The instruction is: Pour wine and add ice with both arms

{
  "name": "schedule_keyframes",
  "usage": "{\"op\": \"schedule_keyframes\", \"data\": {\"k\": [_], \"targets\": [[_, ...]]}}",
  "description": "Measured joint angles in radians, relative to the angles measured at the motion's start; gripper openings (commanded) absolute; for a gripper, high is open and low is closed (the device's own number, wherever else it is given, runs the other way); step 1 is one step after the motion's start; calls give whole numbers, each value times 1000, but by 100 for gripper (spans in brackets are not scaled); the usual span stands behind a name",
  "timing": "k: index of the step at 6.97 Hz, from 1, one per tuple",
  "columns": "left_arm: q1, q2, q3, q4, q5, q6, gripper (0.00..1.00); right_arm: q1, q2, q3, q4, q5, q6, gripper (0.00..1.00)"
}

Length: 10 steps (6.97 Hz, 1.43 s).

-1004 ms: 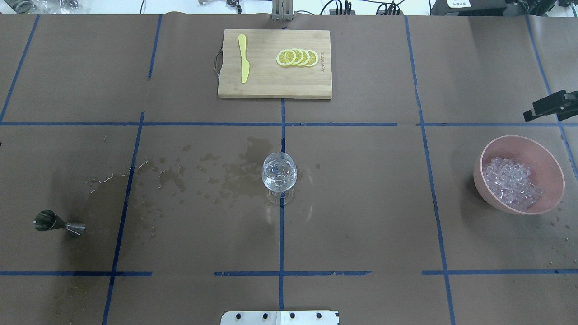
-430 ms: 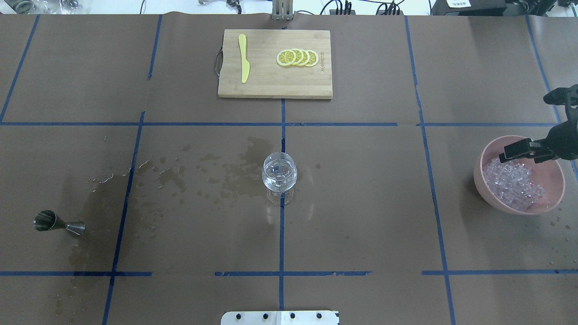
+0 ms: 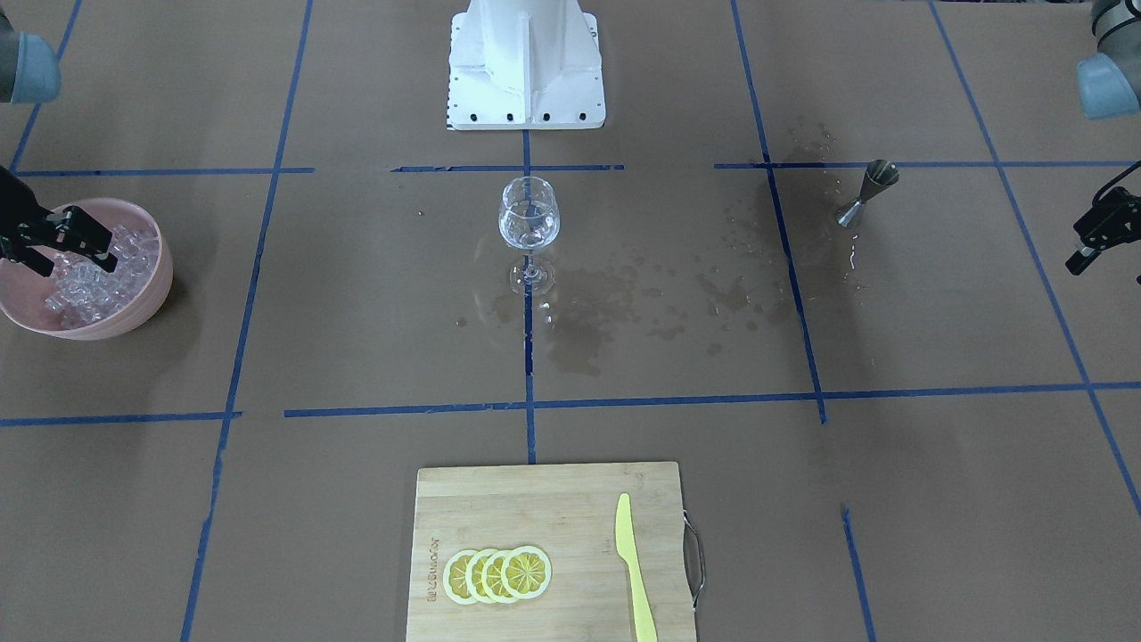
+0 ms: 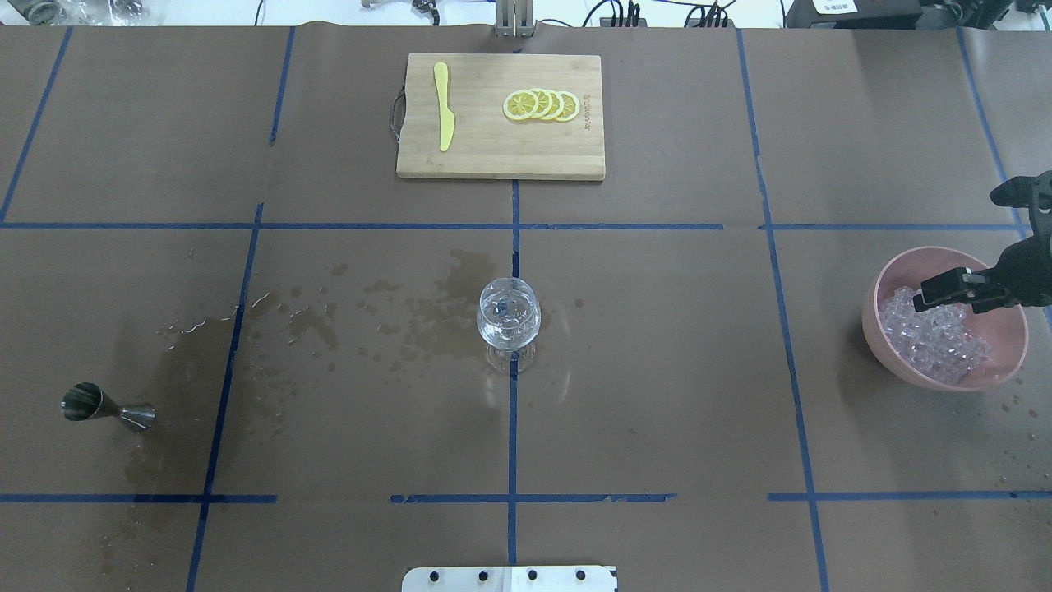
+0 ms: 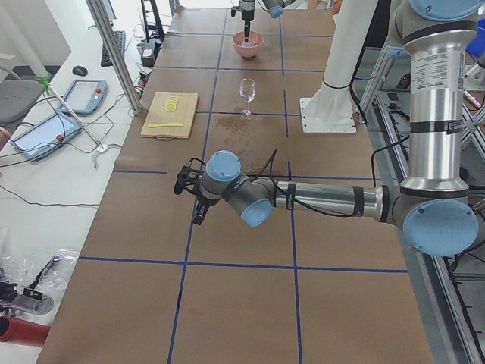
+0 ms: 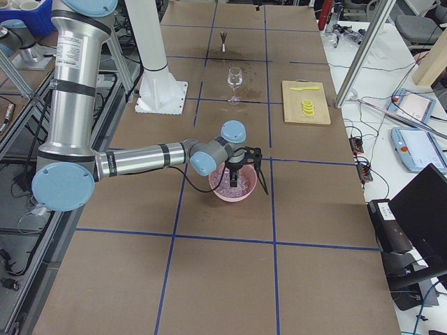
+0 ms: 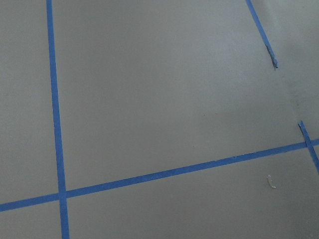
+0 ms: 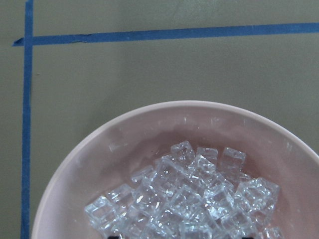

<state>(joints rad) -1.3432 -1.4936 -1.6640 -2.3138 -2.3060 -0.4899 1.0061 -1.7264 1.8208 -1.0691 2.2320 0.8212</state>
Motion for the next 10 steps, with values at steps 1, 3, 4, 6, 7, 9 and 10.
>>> {"op": "schedule_keyframes", "data": {"k": [1,3,4,6,7,9,10], "targets": [[0,1,-1,-1,2,1,100,-4,0,-7,0,-2,6,34],[0,5,-6,-4,4,3,100,-5,-2,-20,0,-4,8,0],[-1,11,-13,-4,4,4,100,-4,-4,-22,1,-4,8,0],[-1,16,-21,-5,5,5,100,4,-5,4,-2,2,7,0],[-1,20,-21,-12,5,5,100,20,-1,46,-13,10,7,0],[-1,46,-18,-62,5,3,100,43,51,144,-85,17,39,0],[-1,54,-18,-78,5,1,100,27,133,172,-139,14,127,0]]}}
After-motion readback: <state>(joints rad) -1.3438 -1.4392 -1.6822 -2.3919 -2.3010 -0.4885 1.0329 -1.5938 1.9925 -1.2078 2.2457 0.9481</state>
